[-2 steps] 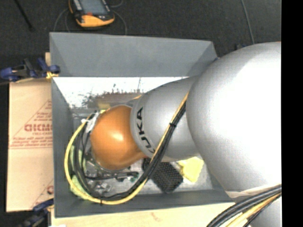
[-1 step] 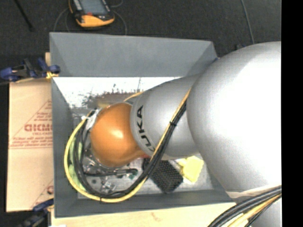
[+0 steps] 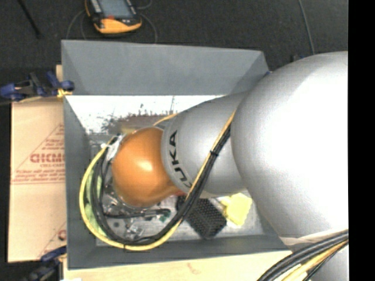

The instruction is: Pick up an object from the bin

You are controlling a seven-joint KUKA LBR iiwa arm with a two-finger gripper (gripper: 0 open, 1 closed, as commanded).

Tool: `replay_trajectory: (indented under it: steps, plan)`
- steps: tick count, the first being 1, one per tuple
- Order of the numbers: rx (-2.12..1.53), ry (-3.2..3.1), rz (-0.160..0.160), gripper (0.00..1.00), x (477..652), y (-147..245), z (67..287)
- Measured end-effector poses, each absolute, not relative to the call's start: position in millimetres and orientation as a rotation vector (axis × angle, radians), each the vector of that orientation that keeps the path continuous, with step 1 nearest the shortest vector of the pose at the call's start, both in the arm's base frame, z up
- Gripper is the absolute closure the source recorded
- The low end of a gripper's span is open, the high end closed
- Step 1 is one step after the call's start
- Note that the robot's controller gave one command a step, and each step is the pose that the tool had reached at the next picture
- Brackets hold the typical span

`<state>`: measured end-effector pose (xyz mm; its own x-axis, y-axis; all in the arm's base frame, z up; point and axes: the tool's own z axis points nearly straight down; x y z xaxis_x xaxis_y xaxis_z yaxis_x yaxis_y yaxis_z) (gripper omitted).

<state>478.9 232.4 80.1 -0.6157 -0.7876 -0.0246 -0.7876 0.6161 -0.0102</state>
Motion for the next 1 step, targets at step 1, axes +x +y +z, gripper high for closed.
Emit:
replay_trajectory:
  steps: [1]
  plan:
    - [-1.532,2.737,0.003,0.00,494.1,217.1,76.6]
